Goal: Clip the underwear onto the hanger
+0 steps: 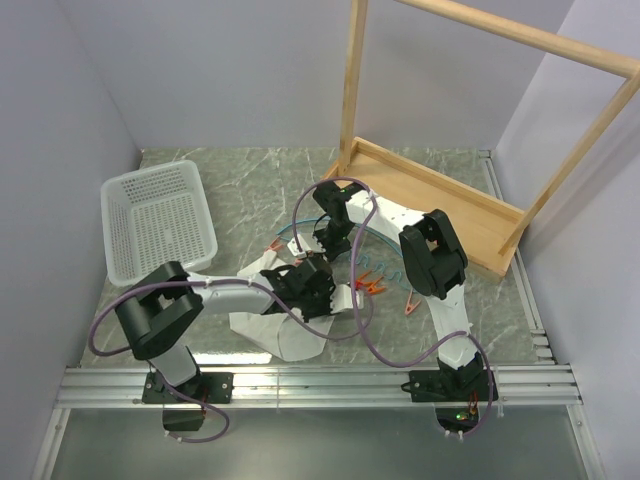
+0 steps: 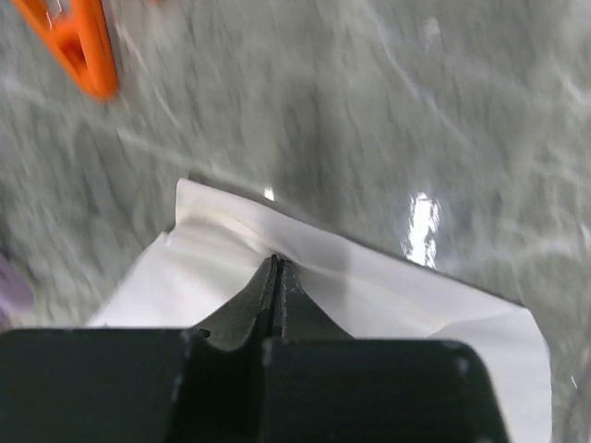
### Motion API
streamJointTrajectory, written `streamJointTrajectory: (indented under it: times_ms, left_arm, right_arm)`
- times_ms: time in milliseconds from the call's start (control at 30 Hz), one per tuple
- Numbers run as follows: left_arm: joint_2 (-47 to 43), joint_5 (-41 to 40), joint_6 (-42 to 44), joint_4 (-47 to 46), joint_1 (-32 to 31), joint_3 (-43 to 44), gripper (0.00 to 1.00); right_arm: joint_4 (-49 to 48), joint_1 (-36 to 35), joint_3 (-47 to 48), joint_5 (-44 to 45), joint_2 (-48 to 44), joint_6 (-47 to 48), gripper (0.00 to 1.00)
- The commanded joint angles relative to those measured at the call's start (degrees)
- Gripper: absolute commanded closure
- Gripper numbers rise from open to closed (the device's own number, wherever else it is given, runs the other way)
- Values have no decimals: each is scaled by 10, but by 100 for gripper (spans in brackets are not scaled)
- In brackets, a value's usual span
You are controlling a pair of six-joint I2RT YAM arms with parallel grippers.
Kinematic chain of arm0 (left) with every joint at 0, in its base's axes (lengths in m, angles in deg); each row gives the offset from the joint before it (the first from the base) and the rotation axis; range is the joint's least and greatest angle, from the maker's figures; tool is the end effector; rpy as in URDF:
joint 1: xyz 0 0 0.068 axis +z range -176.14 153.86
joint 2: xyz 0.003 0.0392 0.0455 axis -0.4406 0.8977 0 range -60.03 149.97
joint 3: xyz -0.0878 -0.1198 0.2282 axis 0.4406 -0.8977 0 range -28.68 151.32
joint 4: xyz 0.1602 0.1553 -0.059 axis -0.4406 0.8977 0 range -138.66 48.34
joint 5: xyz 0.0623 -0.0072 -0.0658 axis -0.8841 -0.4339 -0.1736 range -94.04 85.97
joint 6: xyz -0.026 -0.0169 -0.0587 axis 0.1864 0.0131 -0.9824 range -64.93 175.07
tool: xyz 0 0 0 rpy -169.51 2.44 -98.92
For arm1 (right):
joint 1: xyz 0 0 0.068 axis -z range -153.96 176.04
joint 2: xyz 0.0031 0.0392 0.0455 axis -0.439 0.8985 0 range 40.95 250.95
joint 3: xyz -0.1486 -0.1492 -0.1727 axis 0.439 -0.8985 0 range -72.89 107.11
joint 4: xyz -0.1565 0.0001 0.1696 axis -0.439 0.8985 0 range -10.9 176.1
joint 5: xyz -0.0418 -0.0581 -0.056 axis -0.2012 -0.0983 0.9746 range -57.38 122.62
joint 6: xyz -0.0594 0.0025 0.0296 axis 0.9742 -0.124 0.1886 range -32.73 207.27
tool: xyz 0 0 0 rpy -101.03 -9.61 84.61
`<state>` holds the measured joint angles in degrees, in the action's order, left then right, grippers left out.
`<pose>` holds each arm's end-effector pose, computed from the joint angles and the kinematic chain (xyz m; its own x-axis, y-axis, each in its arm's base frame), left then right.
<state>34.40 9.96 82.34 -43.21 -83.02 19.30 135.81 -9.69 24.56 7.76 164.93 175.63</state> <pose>0.1570 -0.2641 0.1656 0.0276 0.7715 -0.6357 0.9918 0.0582 0.1137 0.3102 0.2503 0.1701 0.5467 -0.7240 -0.4207 -0.8221 -0.5594 -0.1056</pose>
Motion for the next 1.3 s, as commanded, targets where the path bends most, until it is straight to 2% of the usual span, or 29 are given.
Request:
streamJointTrajectory:
  times_ms: [0, 233, 267, 300, 400, 500, 733, 1133, 1233, 1267]
  left_arm:
    - [-69, -20, -2, 22, -2, -39, 100]
    - [-162, -17, 0, 23, 27, -112, 98]
    - [-166, -13, 2, 25, 32, -113, 94]
    - [-167, -8, -2, 25, 37, -113, 84]
    - [-183, 10, -29, 18, 56, -108, 65]
    - [-188, 22, -55, 25, 56, -100, 54]
    - [-170, 19, -94, 33, 49, -84, 43]
    - [-50, -29, -116, 61, 15, -18, 46]
    - [-21, -31, -115, 83, 12, 5, 51]
    - [-14, -32, -115, 90, 12, 11, 59]
  right_arm:
    - [14, -1, 23, -7, 4, 4, 100]
    - [16, -1, 26, -8, 6, 6, 100]
    - [16, 0, 26, -9, 6, 6, 100]
    - [16, 0, 26, -8, 7, 6, 100]
    - [17, -1, 27, -8, 6, 5, 100]
    - [20, 0, 29, -8, 8, 4, 100]
    - [22, 0, 33, -7, 11, 2, 100]
    - [29, 0, 45, -8, 18, 1, 100]
    - [32, -1, 47, -7, 19, 1, 100]
    - [32, -1, 48, -8, 20, 1, 100]
